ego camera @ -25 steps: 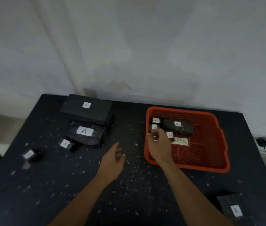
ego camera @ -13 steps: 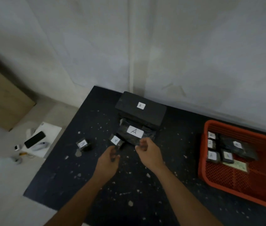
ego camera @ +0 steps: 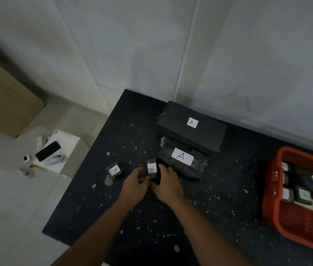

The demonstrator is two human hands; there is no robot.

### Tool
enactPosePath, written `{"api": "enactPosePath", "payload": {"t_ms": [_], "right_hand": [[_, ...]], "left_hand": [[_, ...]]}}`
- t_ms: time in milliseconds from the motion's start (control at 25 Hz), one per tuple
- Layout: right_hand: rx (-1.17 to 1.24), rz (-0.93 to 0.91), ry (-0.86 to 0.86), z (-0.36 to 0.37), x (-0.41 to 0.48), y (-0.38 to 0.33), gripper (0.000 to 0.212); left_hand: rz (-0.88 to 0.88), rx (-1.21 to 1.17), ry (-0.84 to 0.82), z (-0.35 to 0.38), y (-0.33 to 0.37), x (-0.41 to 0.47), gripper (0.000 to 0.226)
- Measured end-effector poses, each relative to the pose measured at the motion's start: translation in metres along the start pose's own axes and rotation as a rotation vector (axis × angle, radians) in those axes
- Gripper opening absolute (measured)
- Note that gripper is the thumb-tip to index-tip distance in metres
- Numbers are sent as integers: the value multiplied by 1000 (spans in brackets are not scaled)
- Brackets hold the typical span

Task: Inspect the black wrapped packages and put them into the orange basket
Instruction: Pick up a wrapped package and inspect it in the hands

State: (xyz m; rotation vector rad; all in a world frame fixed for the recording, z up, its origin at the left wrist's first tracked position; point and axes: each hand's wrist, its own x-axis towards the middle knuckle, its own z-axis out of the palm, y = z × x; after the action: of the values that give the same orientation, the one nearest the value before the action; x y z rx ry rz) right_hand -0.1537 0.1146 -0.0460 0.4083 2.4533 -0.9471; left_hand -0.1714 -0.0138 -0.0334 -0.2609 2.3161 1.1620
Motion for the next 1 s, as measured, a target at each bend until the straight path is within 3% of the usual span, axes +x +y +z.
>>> {"api": "enactPosePath", "payload": {"t_ms": [200,360,520,600,680,800,1000], "right_hand": [[271,16,-67,5,-6,1,59],[389,-37,-65,-4,-31,6,50],[649,-34,65,-30,-66,17,26],[813,-24,83,-48,-86,25,30],[925,-40,39,-64,-108,35,44],[880,-58,45,-82,-141,45,35],[832,6,194,-98,-190,70,26]], "left_hand": [[46,-13,1,0,-8,5,27],[52,-188,38,-7,-5,-8,21],[94,-464,-91,-14,8,-36,23],[117,-533,-151,-13,19,-54,25],[191,-515,-213,-11,32,-75,25],[302,-363,-261,0,45,-97,28],[310,-275,-302,34,67,-136,35]]}}
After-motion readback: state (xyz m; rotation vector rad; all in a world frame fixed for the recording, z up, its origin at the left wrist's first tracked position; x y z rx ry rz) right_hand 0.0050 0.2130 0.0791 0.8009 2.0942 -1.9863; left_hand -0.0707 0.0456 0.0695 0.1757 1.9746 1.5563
